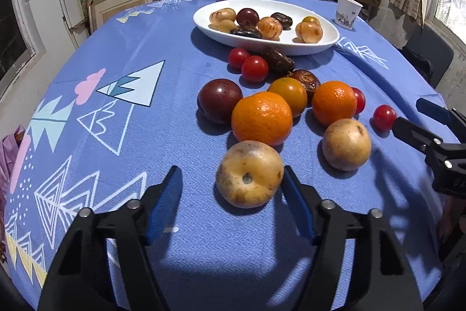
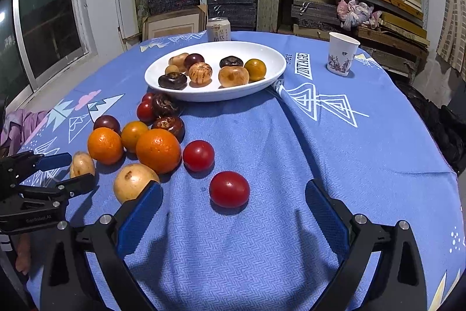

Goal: Organize fruits
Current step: 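Grasp the pale apple with the left tool while the right tool grasps a red tomato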

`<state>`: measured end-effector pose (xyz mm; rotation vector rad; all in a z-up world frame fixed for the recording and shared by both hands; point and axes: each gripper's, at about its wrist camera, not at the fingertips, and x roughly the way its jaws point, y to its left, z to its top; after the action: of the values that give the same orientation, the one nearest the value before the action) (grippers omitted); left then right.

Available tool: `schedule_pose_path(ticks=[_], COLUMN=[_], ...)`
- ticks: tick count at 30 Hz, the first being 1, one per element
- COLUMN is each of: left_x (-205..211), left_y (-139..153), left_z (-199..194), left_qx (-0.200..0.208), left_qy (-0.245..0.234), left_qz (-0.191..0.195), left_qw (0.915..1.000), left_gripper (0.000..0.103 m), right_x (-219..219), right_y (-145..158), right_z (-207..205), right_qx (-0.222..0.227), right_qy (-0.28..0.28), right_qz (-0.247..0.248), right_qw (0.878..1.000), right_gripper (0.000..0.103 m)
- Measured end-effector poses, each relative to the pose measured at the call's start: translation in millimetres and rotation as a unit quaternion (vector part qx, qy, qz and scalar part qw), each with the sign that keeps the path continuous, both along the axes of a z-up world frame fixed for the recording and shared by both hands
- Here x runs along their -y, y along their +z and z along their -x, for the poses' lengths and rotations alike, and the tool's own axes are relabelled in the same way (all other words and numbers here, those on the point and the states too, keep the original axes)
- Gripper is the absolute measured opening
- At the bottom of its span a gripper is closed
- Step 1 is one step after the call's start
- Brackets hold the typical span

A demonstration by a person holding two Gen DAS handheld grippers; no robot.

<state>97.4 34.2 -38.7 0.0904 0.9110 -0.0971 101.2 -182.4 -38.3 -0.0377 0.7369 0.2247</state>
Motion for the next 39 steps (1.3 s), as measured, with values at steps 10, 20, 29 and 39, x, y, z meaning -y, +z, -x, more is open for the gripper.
schedule_pose_path(ticks=[10,20,29,39], left_x=[5.8,8.1,5.0,-4.2], left_y=[0.3,-1.6,-5.7,-2.0], left_z=[1.3,0.0,-5.8,-5.3], left_qx=[0.005,-0.002,-0.02,-0.009], left_qy=[-0.012,-0.018,-0.021,-0.013], left_qz=[-0.005,-0.007,0.014,0.043], left_qw=[0.9999,0.9998,0.9995,0.999], left_gripper=[0.06,0.06,0.045,0.042], right_x=[-2.5,-7.2,-12.9,-12.5], right_y=[-3.7,-11.6,-19.9,-13.5], right_z=[-5.0,-12.9,-19.6,-13.0], right_qx=[-0.019,-0.047,-0.066,-0.043], right_qy=[0.016,0.04,0.039,0.046], right_qz=[-0.008,-0.02,-0.005,-0.012], right_qw=[1.0,0.998,0.997,0.998], right_gripper=[0.098,0.056,0.036,0.033])
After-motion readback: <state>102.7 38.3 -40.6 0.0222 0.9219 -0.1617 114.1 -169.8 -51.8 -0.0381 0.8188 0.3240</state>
